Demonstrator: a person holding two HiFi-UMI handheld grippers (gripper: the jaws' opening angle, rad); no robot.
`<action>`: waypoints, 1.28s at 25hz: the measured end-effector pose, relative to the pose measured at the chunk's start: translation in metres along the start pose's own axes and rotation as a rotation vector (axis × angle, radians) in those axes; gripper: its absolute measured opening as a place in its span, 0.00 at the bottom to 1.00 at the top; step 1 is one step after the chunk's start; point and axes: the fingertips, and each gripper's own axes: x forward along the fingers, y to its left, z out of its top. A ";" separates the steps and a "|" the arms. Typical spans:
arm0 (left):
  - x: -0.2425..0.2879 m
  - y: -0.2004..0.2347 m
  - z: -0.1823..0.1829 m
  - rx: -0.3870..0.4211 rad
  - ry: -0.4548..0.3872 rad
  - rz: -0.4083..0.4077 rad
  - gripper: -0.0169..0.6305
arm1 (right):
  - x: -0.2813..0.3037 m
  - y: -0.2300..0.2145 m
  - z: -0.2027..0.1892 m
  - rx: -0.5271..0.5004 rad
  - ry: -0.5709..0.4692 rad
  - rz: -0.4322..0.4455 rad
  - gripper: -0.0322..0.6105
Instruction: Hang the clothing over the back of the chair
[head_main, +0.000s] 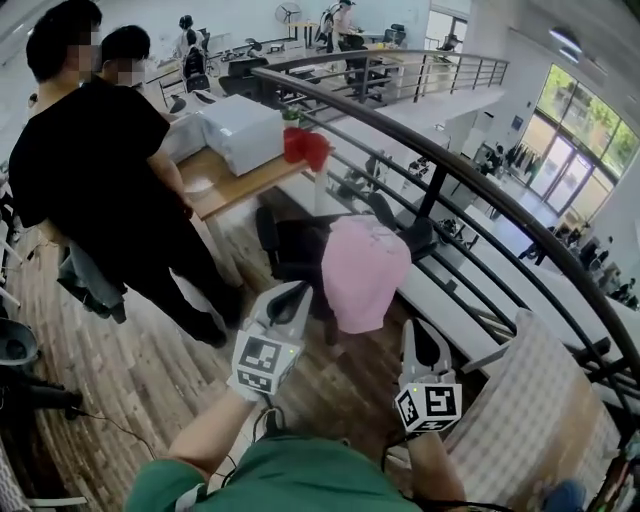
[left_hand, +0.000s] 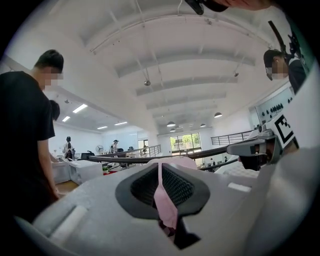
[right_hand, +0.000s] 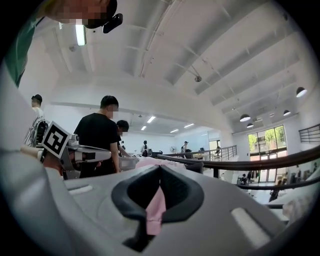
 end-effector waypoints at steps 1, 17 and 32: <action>-0.006 0.009 -0.002 -0.003 0.001 0.002 0.07 | 0.005 0.009 0.000 0.000 0.004 0.005 0.05; -0.045 0.084 -0.038 -0.128 0.044 0.032 0.07 | 0.034 0.071 0.001 -0.064 0.018 -0.003 0.05; -0.023 0.055 -0.018 -0.184 0.016 -0.064 0.07 | 0.027 0.051 0.020 -0.078 -0.027 -0.034 0.05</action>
